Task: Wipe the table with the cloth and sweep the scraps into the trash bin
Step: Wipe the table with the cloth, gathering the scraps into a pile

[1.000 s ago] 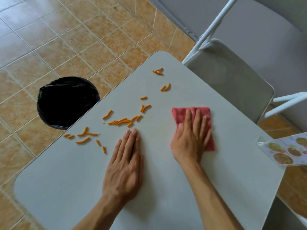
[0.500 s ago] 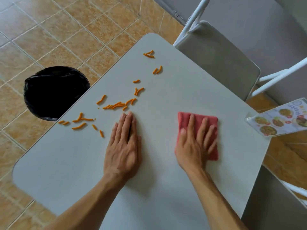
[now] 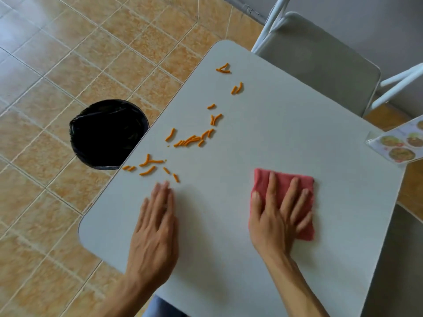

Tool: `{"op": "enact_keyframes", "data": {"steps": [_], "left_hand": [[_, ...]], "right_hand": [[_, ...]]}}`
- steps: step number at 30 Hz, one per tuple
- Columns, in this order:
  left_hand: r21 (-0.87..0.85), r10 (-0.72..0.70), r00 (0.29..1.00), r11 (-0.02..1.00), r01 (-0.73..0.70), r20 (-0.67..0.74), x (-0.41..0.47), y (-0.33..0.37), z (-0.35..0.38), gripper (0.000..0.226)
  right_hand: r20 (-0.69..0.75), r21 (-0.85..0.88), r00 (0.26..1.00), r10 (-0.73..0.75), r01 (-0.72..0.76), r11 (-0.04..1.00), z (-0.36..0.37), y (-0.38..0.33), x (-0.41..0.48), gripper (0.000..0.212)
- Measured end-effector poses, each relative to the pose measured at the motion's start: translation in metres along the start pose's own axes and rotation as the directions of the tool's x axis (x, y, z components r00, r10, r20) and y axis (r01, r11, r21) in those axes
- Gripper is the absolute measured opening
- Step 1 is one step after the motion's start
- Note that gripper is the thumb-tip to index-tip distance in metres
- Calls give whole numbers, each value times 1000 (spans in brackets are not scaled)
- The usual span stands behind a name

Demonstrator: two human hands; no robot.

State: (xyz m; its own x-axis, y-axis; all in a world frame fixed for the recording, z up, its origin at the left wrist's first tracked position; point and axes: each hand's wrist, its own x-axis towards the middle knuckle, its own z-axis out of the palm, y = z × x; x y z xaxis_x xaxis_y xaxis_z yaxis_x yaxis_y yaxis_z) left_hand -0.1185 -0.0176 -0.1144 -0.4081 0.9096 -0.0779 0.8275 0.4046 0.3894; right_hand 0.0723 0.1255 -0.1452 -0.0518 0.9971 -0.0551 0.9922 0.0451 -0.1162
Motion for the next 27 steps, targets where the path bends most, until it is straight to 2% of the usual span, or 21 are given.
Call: {"op": "enact_keyframes", "data": {"steps": [2, 3, 7, 10, 12, 14, 17, 19, 20, 21, 23, 25, 27], "left_hand": [[35, -140, 990, 989, 140, 2, -8, -21, 4, 60], [53, -180, 984, 982, 179, 6, -10, -27, 7, 60], [88, -207, 978, 974, 208, -17, -12, -28, 18, 61], [91, -217, 976, 972, 218, -23, -12, -28, 17, 60], [95, -219, 976, 971, 219, -12, -11, -28, 15, 60], [89, -221, 975, 971, 220, -6, -10, -27, 13, 60], [71, -222, 975, 972, 222, -6, -8, -25, 13, 59], [71, -222, 975, 972, 222, -8, -10, -27, 15, 59], [74, -221, 975, 972, 221, -7, -10, -29, 16, 59], [75, -218, 976, 973, 218, -4, -11, -30, 17, 59], [73, -209, 978, 975, 208, 5, -12, -30, 18, 59], [64, -208, 978, 976, 207, 7, -12, -30, 18, 59], [48, -213, 977, 976, 212, 12, -12, -29, 16, 60]], "right_hand": [[-41, 82, 995, 88, -84, 993, 10, -48, 19, 57], [-49, 94, 997, 57, -52, 994, 15, -69, 24, 57], [-9, 20, 964, -267, 267, 963, 21, -115, 7, 56], [55, -5, 893, -447, 447, 894, 11, -92, -23, 57], [86, -21, 857, -509, 512, 859, 5, -57, -47, 57], [69, -50, 900, -430, 433, 900, 0, -25, -59, 58], [-12, -61, 997, -82, 81, 995, 3, -27, -51, 60], [-56, 7, 992, 110, -110, 994, 12, -64, -44, 59], [-63, 34, 990, 129, -127, 991, 16, -88, -42, 59], [-61, 41, 994, 86, -83, 996, 20, -108, -44, 58], [-32, -12, 995, -99, 99, 995, 25, -133, -60, 59], [16, -47, 976, -218, 219, 975, 23, -131, -79, 61], [24, -42, 967, -252, 253, 967, 20, -112, -100, 61]]}}
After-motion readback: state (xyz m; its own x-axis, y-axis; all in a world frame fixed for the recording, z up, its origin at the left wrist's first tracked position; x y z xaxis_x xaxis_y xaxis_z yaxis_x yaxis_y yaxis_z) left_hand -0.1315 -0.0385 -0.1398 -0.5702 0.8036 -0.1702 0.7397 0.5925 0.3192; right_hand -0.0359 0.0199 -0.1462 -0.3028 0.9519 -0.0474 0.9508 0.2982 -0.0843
